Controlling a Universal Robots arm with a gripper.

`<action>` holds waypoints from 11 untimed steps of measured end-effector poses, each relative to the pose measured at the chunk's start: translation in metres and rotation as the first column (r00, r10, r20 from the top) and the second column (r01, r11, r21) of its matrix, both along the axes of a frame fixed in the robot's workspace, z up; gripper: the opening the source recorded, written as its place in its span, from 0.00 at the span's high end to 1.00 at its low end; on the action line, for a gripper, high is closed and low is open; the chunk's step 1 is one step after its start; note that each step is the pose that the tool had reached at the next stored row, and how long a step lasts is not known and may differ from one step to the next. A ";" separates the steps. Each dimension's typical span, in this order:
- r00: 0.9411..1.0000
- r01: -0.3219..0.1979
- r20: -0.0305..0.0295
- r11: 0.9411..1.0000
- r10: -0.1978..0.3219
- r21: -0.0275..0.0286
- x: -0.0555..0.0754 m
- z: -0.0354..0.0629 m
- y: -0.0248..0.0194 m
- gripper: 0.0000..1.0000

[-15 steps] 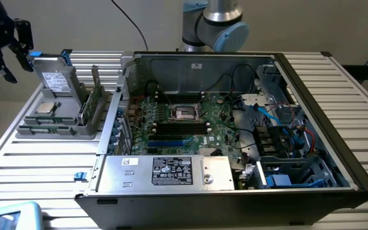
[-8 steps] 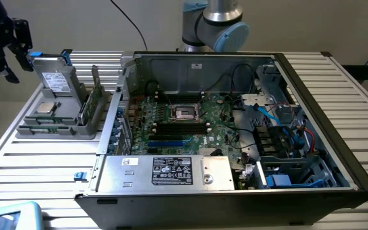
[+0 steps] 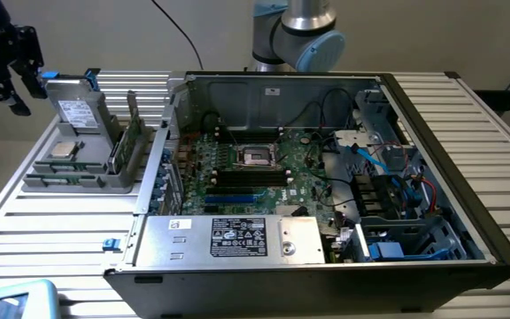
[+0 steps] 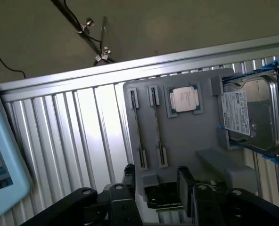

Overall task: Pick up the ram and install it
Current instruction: 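Pick up the ram and move it above insertion slot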

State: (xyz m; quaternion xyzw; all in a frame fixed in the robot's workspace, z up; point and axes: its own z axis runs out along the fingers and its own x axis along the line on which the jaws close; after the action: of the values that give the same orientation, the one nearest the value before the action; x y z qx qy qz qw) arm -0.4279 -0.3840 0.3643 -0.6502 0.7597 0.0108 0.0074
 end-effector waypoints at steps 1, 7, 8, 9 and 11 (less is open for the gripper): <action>1.000 -0.015 0.000 1.000 0.015 0.000 0.000 0.0000 0.0000 0.51; 1.000 -0.031 0.000 1.000 0.031 -0.001 0.000 0.0001 0.0000 0.51; 1.000 -0.031 0.000 1.000 0.031 -0.001 0.000 0.0000 -0.0001 0.51; 1.000 -0.031 0.000 1.000 0.031 0.000 0.000 -0.0006 -0.0001 0.51; 1.000 -0.031 0.000 1.000 0.031 0.000 0.000 -0.0031 -0.0001 0.51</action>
State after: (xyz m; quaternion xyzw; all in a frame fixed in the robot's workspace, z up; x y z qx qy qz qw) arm -0.4280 -0.3841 0.3612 -0.6617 0.7496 0.0106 0.0072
